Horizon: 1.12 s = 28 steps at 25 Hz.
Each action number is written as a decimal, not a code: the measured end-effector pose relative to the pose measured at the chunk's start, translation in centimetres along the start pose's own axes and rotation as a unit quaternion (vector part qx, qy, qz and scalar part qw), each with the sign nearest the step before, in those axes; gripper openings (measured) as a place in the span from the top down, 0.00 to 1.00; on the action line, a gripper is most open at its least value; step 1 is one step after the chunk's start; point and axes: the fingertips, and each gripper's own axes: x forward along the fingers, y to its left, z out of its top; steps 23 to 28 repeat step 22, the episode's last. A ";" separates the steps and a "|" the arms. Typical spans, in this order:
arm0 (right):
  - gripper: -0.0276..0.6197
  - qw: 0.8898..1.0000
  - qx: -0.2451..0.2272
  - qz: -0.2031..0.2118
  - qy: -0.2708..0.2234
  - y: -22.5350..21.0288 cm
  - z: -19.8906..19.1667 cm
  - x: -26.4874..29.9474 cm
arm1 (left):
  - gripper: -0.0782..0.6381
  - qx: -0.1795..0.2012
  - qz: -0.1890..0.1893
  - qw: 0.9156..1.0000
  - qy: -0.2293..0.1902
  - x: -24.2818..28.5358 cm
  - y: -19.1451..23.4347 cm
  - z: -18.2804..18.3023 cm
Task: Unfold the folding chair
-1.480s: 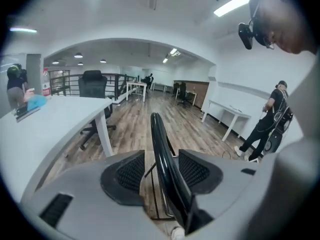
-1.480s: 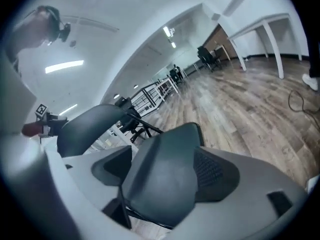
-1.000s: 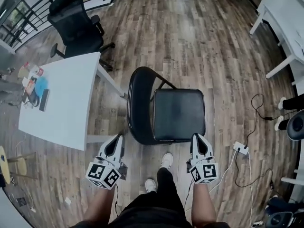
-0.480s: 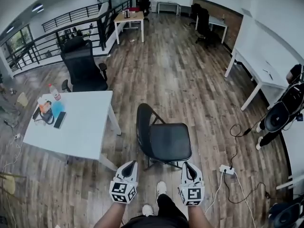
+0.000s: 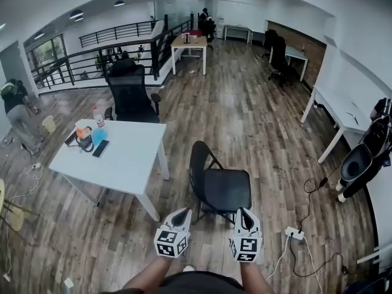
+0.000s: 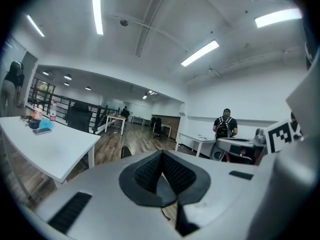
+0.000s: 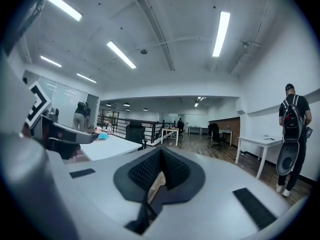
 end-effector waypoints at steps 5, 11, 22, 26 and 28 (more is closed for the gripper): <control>0.94 1.000 -0.009 0.027 -0.005 -1.2 -0.3 -2.8 | 0.88 -0.007 0.010 1.000 -0.002 -0.6 -3.7 0.2; 0.94 0.997 0.040 0.065 0.000 -2.3 -1.5 -5.9 | 0.88 -0.013 0.030 0.999 0.000 -2.1 -7.0 -0.1; 0.94 0.995 0.055 0.081 -0.007 -3.7 -1.6 -7.9 | 0.88 -0.052 0.048 0.997 -0.008 -3.7 -8.6 -0.3; 0.94 0.995 0.055 0.081 -0.007 -3.7 -1.6 -7.9 | 0.88 -0.052 0.048 0.997 -0.008 -3.7 -8.6 -0.3; 0.94 0.995 0.055 0.081 -0.007 -3.7 -1.6 -7.9 | 0.88 -0.052 0.048 0.997 -0.008 -3.7 -8.6 -0.3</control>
